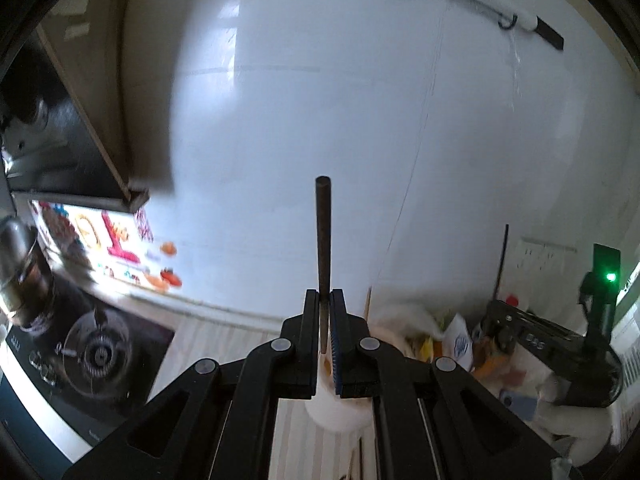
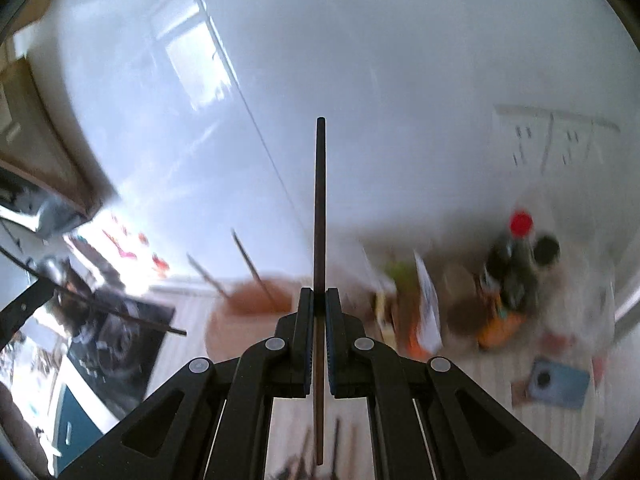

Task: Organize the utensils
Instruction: 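Lift the dark chopsticks with both tools and carry them over the holder, then drop both dark chopsticks into the cream holder and open both tools, then return both tools to the row and grasp a wooden chopstick with each, then lift the wooden chopsticks with both tools and carry them over the holder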

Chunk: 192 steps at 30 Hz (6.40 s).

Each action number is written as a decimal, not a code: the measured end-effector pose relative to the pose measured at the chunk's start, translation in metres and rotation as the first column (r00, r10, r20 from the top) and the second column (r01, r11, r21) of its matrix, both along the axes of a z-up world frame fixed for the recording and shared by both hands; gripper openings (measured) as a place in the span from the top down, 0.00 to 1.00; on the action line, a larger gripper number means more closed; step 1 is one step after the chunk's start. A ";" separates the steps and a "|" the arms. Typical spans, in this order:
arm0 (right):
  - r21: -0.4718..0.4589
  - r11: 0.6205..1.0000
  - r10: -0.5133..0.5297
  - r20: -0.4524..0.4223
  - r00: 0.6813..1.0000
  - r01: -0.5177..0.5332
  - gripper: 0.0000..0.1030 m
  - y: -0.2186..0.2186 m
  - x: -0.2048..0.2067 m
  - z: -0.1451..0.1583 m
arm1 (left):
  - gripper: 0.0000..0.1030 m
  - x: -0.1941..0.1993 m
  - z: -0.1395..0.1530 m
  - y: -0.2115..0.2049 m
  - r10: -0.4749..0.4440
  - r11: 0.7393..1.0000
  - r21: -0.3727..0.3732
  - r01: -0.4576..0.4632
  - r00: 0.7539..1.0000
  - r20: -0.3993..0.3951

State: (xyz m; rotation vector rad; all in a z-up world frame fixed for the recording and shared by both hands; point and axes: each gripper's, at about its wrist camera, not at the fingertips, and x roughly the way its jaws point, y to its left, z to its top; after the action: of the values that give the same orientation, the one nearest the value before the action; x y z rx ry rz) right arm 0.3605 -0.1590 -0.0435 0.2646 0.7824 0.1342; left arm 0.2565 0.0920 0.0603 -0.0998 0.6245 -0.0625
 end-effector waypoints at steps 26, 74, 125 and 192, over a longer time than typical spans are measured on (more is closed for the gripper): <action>0.028 0.998 -0.068 0.179 0.981 0.064 0.95 0.045 0.088 -0.037 | 0.97 0.091 -0.073 -0.039 -0.060 0.998 -0.050 0.048 0.962 -0.266; -0.125 0.986 0.002 -0.658 0.753 -0.111 0.71 0.032 -0.105 -0.318 | 0.00 -0.051 -0.339 -0.047 0.107 0.962 0.256 0.095 0.732 -0.673; -0.194 0.973 -0.052 -0.714 0.698 -0.126 0.93 -0.013 -0.115 -0.318 | 0.95 -0.042 -0.366 -0.053 0.029 0.973 0.173 0.156 0.657 -0.754; 0.065 0.993 -0.112 0.161 0.981 0.103 0.93 0.038 0.097 -0.043 | 0.96 0.164 -0.096 -0.035 0.026 0.996 -0.082 -0.030 0.999 -0.041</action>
State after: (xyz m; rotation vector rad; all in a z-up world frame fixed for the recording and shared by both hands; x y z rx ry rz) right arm 0.4574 -0.1212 -0.0865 0.3442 0.5995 0.0749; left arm 0.4201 0.0569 -0.0358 -0.1901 0.6599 -0.0595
